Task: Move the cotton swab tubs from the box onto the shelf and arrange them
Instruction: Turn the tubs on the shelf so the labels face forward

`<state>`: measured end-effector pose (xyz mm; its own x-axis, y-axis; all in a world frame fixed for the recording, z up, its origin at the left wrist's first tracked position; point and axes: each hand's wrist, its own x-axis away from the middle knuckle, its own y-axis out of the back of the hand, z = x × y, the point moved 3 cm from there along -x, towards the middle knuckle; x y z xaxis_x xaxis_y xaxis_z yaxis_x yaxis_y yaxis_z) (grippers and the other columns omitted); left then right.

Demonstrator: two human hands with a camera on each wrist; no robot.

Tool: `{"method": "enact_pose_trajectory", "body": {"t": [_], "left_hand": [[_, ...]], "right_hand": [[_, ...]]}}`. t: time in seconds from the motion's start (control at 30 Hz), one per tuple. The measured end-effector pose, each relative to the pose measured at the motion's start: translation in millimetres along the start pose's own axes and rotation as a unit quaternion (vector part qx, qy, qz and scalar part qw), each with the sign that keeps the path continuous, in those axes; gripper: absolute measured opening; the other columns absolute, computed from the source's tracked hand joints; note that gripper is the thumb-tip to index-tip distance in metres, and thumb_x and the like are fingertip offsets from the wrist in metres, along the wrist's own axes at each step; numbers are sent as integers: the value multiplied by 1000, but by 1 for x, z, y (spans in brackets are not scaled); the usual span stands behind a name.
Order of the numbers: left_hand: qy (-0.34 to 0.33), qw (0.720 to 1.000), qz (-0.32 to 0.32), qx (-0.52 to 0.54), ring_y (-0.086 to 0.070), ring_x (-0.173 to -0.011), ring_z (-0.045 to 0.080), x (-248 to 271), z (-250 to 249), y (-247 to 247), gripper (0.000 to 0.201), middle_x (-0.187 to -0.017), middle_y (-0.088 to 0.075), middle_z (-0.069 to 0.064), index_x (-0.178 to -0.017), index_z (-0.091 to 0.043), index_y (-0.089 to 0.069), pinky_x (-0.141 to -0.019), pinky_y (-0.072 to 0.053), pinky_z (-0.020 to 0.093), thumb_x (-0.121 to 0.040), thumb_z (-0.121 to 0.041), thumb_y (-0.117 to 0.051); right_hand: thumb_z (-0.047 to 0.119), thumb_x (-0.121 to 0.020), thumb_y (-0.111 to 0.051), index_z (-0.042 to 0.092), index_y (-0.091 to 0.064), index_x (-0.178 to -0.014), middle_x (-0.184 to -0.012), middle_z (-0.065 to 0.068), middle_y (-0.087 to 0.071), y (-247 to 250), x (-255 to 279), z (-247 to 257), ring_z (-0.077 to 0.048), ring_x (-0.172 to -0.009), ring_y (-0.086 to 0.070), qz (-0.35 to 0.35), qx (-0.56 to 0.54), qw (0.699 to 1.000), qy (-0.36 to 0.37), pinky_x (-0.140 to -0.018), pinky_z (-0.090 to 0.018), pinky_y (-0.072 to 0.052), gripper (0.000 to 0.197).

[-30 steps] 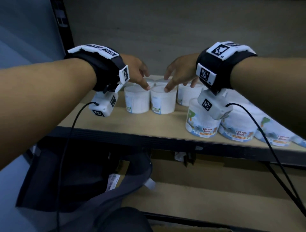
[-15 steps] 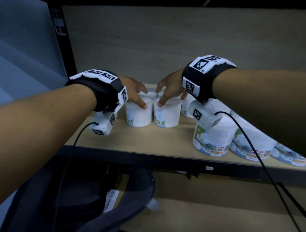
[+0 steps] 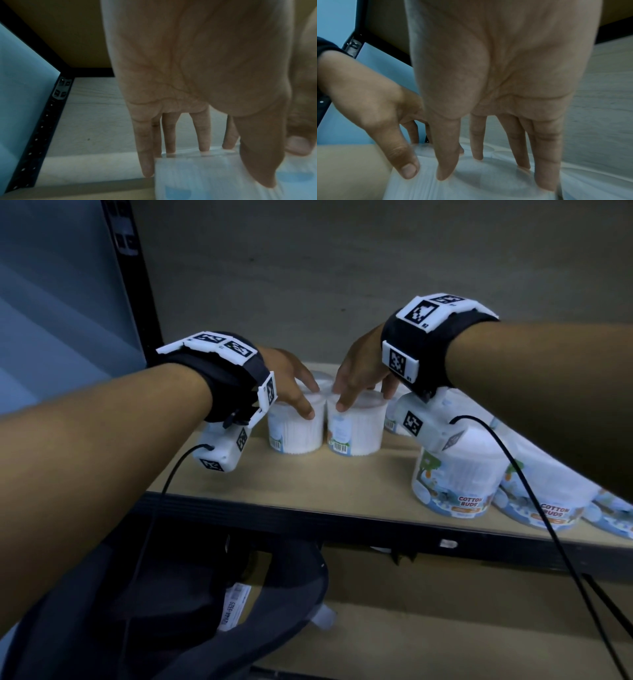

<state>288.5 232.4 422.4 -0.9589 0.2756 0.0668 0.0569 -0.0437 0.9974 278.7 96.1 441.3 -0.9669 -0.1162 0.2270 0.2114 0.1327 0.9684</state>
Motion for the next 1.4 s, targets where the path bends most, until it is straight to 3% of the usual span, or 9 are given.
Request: {"method": "enact_pose_trajectory", "body": {"t": [0.17,0.33,0.5,0.67,0.77,0.93,1.07,1.23,1.4], "left_hand": [[0,1000,17,6,-50,-119,16,-2,0,1,68,-143,-50,-6,-140,-45,-48,-93,-38,24,-77,-61,-70],[2,1000,17,10,-45,-131,16,0,1,-1,71,-148,-46,-8,-143,-43,-46,-97,-34,24,-78,-60,-70],[-7,999,13,29,-40,-105,5,7,-1,0,67,-144,-49,-9,-141,-38,-51,-87,-30,20,-79,-54,-72],[-17,999,6,34,-44,-100,5,13,-3,0,61,-115,-51,-17,-135,-36,-59,-86,-32,20,-78,-53,-74],[-19,998,9,53,-46,-95,6,16,-2,-1,47,-107,-49,-18,-119,-37,-66,-74,-38,21,-75,-53,-76],[-11,999,3,50,-52,-100,8,23,-3,-4,63,-113,-59,-18,-131,-41,-61,-94,-39,24,-72,-56,-77],[-14,997,3,73,-55,-95,8,33,-4,-2,57,-110,-63,-18,-126,-39,-66,-86,-38,22,-72,-54,-78],[-13,996,10,85,-56,-85,5,41,-10,-4,59,-91,-59,-22,-128,-39,-64,-82,-39,23,-72,-52,-79],[-13,998,6,67,-54,-94,9,51,-15,-2,61,-101,-57,-17,-131,-39,-62,-86,-39,24,-74,-54,-77]], "right_hand": [[44,-79,-76,21,-50,-141,-135,-14,-56,-1,3,2,-29,-121,-56,8,-13,1000,-16,-100,-44,-48,71],[40,-74,-81,14,-56,-135,-128,-14,-62,-1,8,3,-29,-113,-61,-6,-30,999,-23,-96,-44,-51,71],[38,-73,-83,16,-59,-133,-126,-12,-63,1,20,3,-28,-109,-63,4,-38,999,-22,-98,-42,-50,67],[37,-74,-82,17,-59,-133,-123,-15,-64,0,30,5,-28,-108,-63,4,-29,999,-22,-98,-41,-51,66],[37,-74,-83,19,-60,-132,-123,-14,-65,-1,34,6,-27,-112,-62,11,-32,999,-22,-98,-42,-50,65],[38,-77,-79,19,-59,-133,-126,-12,-63,-3,49,6,-26,-107,-65,1,-25,1000,-19,-100,-39,-49,63],[39,-76,-80,17,-61,-131,-120,-12,-66,-4,60,7,-25,-103,-66,-6,-22,1000,-18,-97,-38,-51,63],[42,-74,-80,18,-62,-129,-116,-11,-68,-7,69,7,-24,-97,-67,-19,-9,1000,-22,-92,-33,-53,63],[44,-66,-85,16,-65,-124,-108,-11,-71,-9,76,11,-25,-96,-69,-5,-10,1000,-19,-90,-40,-56,68]]}}
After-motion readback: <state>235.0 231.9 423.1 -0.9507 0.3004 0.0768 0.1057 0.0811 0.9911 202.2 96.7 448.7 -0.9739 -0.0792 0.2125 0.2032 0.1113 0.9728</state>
